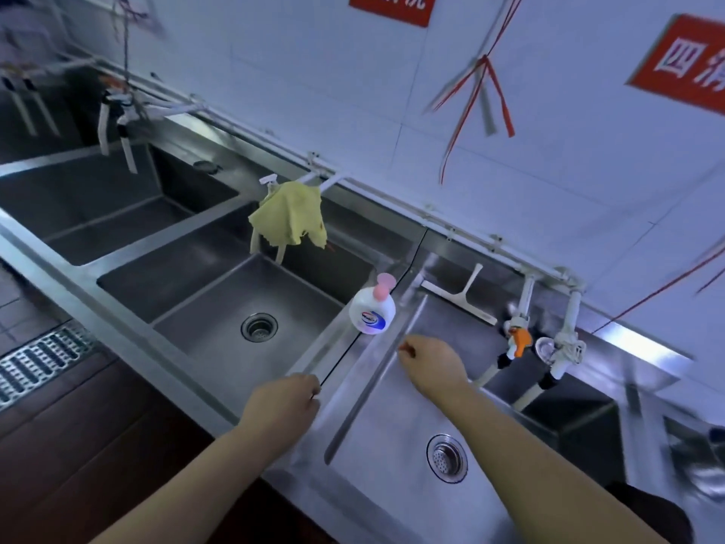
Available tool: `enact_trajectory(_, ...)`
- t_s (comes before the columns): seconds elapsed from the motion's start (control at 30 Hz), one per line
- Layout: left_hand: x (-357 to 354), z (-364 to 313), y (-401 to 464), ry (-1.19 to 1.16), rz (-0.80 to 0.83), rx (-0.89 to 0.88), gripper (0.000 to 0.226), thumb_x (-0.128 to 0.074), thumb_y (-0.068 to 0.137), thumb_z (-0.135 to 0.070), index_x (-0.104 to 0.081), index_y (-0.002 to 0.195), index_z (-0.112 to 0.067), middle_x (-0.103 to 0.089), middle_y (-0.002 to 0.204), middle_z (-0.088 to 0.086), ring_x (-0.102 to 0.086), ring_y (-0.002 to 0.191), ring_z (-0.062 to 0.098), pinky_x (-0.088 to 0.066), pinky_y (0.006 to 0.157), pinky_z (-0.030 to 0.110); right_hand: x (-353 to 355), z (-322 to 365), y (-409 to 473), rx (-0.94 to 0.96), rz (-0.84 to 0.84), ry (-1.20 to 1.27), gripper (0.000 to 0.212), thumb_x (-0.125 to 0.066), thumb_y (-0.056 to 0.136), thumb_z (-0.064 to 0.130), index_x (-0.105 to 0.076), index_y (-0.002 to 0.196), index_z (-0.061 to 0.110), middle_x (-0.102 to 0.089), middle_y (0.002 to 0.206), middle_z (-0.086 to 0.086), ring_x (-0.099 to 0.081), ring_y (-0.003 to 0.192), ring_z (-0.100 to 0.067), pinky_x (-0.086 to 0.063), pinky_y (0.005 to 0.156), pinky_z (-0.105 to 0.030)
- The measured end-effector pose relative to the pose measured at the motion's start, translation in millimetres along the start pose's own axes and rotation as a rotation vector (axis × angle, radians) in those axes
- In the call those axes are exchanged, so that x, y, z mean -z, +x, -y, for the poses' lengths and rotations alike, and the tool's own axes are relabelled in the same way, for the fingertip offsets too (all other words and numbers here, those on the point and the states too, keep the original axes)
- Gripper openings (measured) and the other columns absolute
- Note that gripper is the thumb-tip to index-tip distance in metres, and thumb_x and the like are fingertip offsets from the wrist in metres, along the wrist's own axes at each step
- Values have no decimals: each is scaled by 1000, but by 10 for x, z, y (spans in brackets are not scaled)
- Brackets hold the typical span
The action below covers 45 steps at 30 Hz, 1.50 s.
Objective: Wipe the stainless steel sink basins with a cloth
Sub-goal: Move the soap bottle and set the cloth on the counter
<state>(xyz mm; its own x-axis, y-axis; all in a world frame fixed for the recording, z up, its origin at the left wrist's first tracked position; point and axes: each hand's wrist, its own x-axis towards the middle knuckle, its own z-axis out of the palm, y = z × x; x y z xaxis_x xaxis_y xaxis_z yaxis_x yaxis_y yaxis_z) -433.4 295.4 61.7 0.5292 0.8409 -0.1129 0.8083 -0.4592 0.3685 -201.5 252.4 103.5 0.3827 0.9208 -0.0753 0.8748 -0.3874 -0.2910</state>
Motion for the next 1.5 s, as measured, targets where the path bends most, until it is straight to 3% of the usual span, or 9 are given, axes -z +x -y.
enact_trajectory(0.1,58,-61,302,-18,-32,14,24,-43,91,-31,-56,112,-29,-60,115,-9,-58,103,18,-41,78,27,113,-2,492,-19,-61,67,22,-46,93,25,-64,105,22,-66,100,-3,-60,90,-24,-39,66,-26)
enact_trajectory(0.3,111,-95,868,-35,-61,27,20,-42,92,-33,-55,107,-30,-62,111,-8,-59,99,19,-43,76,28,144,63,1355,24,-86,96,25,-44,93,19,-55,113,12,-55,117,-10,-56,104,-31,-42,78,-33)
enact_trajectory(0.53,74,-77,1078,-57,-47,25,20,-44,92,-35,-56,107,-29,-63,110,-9,-60,98,19,-44,76,28,-33,180,1681,-51,-44,38,43,-52,84,49,-56,109,14,-57,107,-6,-57,94,-26,-36,71,-28)
enact_trajectory(0.67,128,-42,1168,-42,-27,-22,20,-43,92,-34,-56,105,-28,-64,106,-8,-61,95,19,-45,74,28,-80,223,1689,-81,-52,-4,38,-53,82,46,-58,107,18,-63,105,-4,-59,97,-26,-39,70,-28)
enact_trajectory(0.87,141,-71,1326,-59,13,-119,18,-44,89,-29,-58,101,-28,-64,103,-6,-59,93,18,-37,67,24,-151,110,1323,-257,-127,154,14,-48,84,31,-53,88,18,-56,80,0,-57,76,-24,-38,60,-27)
enact_trajectory(1.07,-95,-385,1431,-61,141,-283,18,-46,92,-33,-59,103,-26,-63,107,-5,-59,97,17,-42,75,26,-164,-365,644,-462,-89,173,16,-55,80,36,-57,87,22,-60,79,6,-56,75,-18,-38,58,-26)
enact_trajectory(1.17,-226,-699,1440,-25,199,-420,19,-44,93,-32,-59,101,-26,-63,104,-5,-59,90,15,-38,67,25,-108,-691,211,-556,1,115,14,-59,75,37,-53,80,25,-58,78,7,-56,74,-17,-37,56,-25)
enact_trajectory(1.3,-364,-1198,1406,-35,237,-542,19,-45,93,-33,-58,105,-27,-64,103,-7,-59,90,13,-43,71,25,24,-1204,-353,-652,48,24,17,-56,76,35,-43,72,25,-52,77,6,-52,73,-19,-33,54,-24)
enact_trajectory(1.5,-562,-1941,1366,-11,252,-629,23,-44,93,-37,-58,110,-31,-66,108,-9,-60,98,13,-42,70,25,366,-2111,-864,-758,49,-43,20,-58,76,37,-46,83,22,-54,82,5,-53,77,-18,-35,55,-26)
